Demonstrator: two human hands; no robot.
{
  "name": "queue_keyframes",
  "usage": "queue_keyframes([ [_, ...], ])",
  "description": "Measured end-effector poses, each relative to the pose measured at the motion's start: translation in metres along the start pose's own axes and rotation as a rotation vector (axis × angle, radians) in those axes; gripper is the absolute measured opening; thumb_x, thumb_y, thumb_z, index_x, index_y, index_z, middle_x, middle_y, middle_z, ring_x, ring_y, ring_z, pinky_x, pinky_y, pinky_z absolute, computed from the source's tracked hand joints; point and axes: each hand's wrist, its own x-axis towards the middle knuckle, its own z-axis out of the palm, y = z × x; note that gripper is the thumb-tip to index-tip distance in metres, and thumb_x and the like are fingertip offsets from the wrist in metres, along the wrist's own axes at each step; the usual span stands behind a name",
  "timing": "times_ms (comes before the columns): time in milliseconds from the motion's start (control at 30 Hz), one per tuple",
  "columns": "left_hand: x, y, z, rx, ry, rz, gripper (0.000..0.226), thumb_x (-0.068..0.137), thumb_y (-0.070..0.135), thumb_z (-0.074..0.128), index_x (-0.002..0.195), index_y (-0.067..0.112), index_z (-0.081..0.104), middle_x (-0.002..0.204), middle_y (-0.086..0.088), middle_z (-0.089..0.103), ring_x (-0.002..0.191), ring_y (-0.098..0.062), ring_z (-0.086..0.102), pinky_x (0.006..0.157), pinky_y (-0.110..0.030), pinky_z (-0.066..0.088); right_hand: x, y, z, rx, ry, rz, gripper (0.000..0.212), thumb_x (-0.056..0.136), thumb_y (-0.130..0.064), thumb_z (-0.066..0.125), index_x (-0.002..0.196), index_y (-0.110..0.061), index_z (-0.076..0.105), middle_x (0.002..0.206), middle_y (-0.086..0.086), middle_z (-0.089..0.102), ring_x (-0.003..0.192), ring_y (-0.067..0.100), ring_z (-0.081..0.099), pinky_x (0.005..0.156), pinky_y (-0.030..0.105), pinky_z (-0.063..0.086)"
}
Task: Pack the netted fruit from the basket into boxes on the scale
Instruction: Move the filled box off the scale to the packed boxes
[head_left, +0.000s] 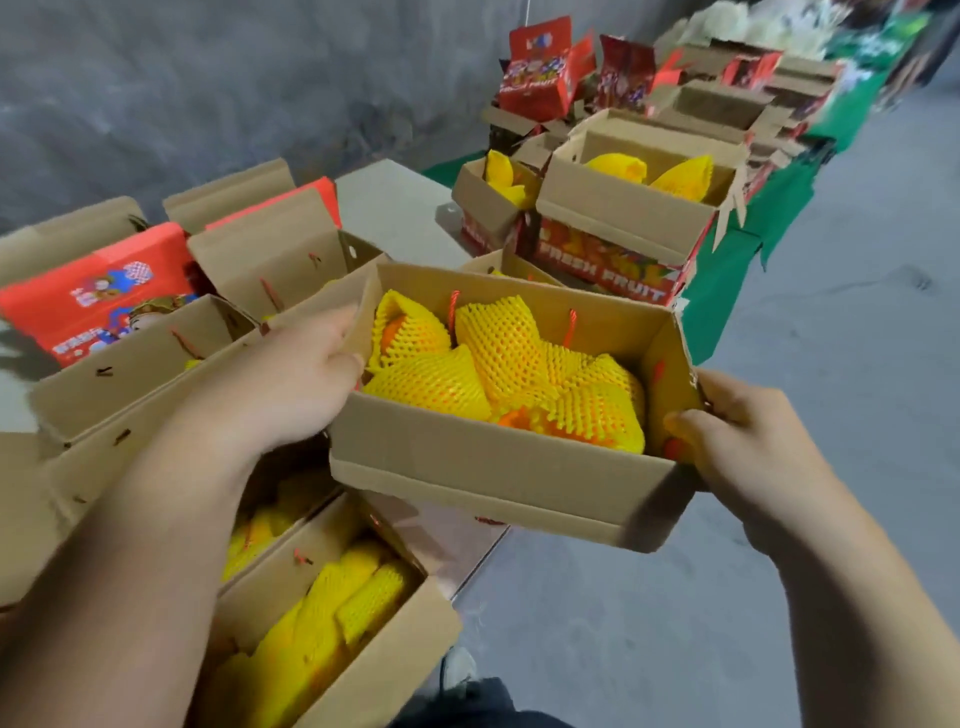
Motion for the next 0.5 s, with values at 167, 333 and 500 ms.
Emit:
queue_keyframes([
  [167, 0.161, 0.036, -0.009, 0.190, -0.165, 0.111, 0.035, 0.099, -0.001, 0.054, 0.123, 0.019, 0.068, 0.107, -0.003, 0.072, 0.103, -0.030, 0.065, 0.091, -0.043, 0.053, 0.078, -0.019, -0.011, 0.087, 0.049, 0.062, 0.025, 0.094, -0.002, 0.047, 0.101, -0.015, 0.066, 0.101, 0.022, 0.068, 0.088, 0.045, 0.066, 0.071, 0.067, 0.059],
  [333, 0.291, 0.071, -0.020, 0.282, -0.185, 0.088, 0.021, 0.102, 0.004, 0.056, 0.102, 0.024, 0.064, 0.101, -0.008, 0.070, 0.086, -0.021, 0.061, 0.066, -0.030, 0.045, 0.150, -0.039, -0.005, -0.009, -0.033, -0.021, 0.066, 0.090, -0.029, 0.047, 0.148, -0.045, 0.020, 0.130, -0.007, 0.055, 0.101, 0.032, 0.067, 0.085, 0.057, 0.060],
  [500, 0.368, 0.070, 0.029, 0.370, 0.027, -0.049, 0.014, 0.099, 0.014, 0.054, 0.092, 0.015, 0.065, 0.111, -0.025, 0.070, 0.096, -0.040, 0.064, 0.067, -0.035, 0.047, 0.217, -0.047, 0.025, -0.471, -0.155, -0.201, 0.029, 0.103, -0.039, 0.039, 0.124, -0.024, 0.050, 0.110, 0.009, 0.065, 0.099, 0.037, 0.065, 0.090, 0.048, 0.053],
])
